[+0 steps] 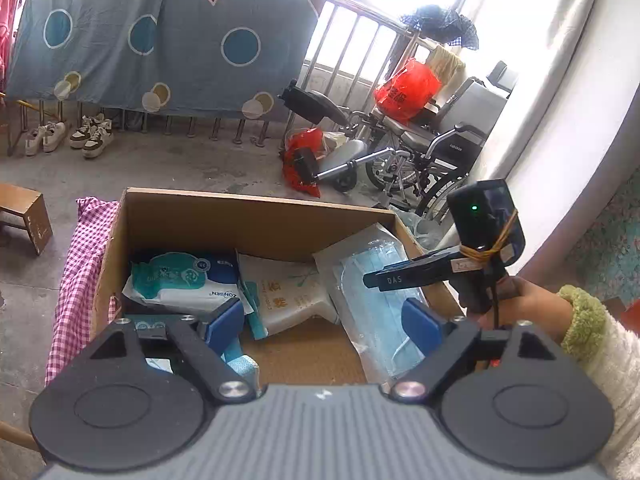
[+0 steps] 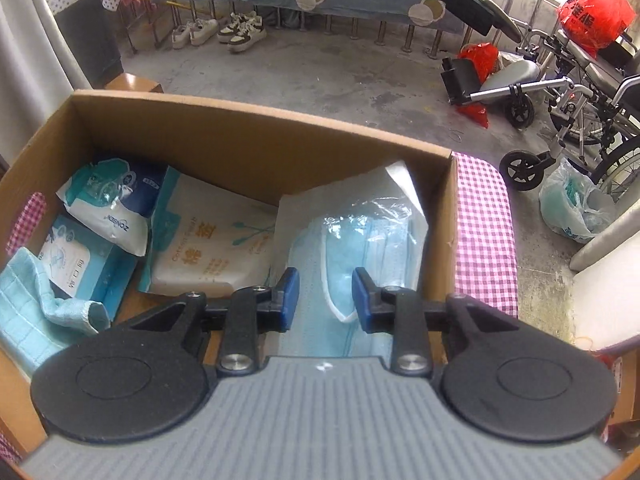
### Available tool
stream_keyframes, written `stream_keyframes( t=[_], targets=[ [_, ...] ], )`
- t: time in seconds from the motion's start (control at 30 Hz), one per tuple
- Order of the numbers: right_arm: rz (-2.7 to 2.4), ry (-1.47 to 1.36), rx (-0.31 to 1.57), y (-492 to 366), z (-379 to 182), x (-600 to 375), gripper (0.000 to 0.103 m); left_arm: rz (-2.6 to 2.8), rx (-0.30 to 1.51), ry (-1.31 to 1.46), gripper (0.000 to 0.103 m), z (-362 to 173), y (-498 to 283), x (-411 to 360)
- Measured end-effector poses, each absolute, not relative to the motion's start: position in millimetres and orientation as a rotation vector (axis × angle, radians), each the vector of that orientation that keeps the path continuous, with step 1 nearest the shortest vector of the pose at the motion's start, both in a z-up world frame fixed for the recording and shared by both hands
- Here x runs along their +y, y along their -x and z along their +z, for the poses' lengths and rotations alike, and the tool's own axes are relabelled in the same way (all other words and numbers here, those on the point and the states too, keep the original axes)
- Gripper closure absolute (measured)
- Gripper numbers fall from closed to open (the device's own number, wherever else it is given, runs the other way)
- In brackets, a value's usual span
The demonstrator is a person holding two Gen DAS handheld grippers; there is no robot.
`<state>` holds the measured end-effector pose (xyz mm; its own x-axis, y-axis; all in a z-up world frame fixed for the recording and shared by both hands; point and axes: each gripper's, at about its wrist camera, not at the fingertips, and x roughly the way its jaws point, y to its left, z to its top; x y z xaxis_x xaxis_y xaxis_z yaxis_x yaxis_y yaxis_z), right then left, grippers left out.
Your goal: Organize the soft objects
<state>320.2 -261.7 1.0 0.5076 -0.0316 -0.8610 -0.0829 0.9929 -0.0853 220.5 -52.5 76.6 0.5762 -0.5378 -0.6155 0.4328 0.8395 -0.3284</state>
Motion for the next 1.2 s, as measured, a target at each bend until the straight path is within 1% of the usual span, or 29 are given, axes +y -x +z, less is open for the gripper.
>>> stream_keyframes(
  t=[0.07,0.17,0.27,0.37,0.53,0.6,0.7,0.73,0.83,0.97,1.07,1.13,1.2],
  targets=[
    [-0.002,0.212,1.08,-330.2,-18.1,-248.6,0.08,-0.569,0.745,0.165,0.014,76.0,-205.1,-40.6],
    [-0.011,0.244,1.151,-338.6,-39.3,-237.5,0.079,-0.577,0.722,0.196,0.011,73.0,-187.9,-23.7],
    [0.005,0.291,1.165,-340.2,-52.7,-223.1,0.079,-0.573,0.713,0.232,0.011,66.8,-176.5,-8.3],
    [0.026,0.216,1.19,-339.2,-47.0,-218.3,0.079,-0.565,0.726,0.272,0.011,58.2,-167.4,7.2],
    [0.054,0.037,1.139,-314.7,-6.1,-227.9,0.078,-0.533,0.719,0.324,0.01,46.8,-152.2,37.7],
    [0.041,-0.003,1.171,-310.7,-11.4,-233.5,0.077,-0.512,0.726,0.339,0.01,40.4,-146.4,48.7],
    [0.004,-0.073,1.277,-315.3,-47.9,-246.5,0.078,-0.494,0.751,0.36,0.01,32.7,-142.5,55.4],
    [0.0,-0.105,1.275,-315.8,-55.2,-257.0,0.077,-0.49,0.756,0.365,0.01,31.4,-140.9,56.5],
    [0.01,-0.184,1.258,-313.1,-46.1,-263.5,0.077,-0.494,0.754,0.365,0.01,30.9,-133.2,60.3],
    [0.015,-0.132,1.179,-291.3,-17.8,-259.3,0.077,-0.49,0.754,0.353,0.01,30.4,-123.9,60.5],
    [0.013,-0.094,1.084,-267.5,13.5,-259.0,0.076,-0.484,0.759,0.353,0.01,30.2,-119.4,57.9],
    [0.075,-0.154,1.005,-249.4,41.9,-266.0,0.074,-0.491,0.762,0.349,0.01,30.5,-116.7,54.0],
    [0.161,-0.234,0.932,-222.0,69.5,-271.5,0.07,-0.494,0.761,0.337,0.01,31.0,-112.6,50.2]
  ],
)
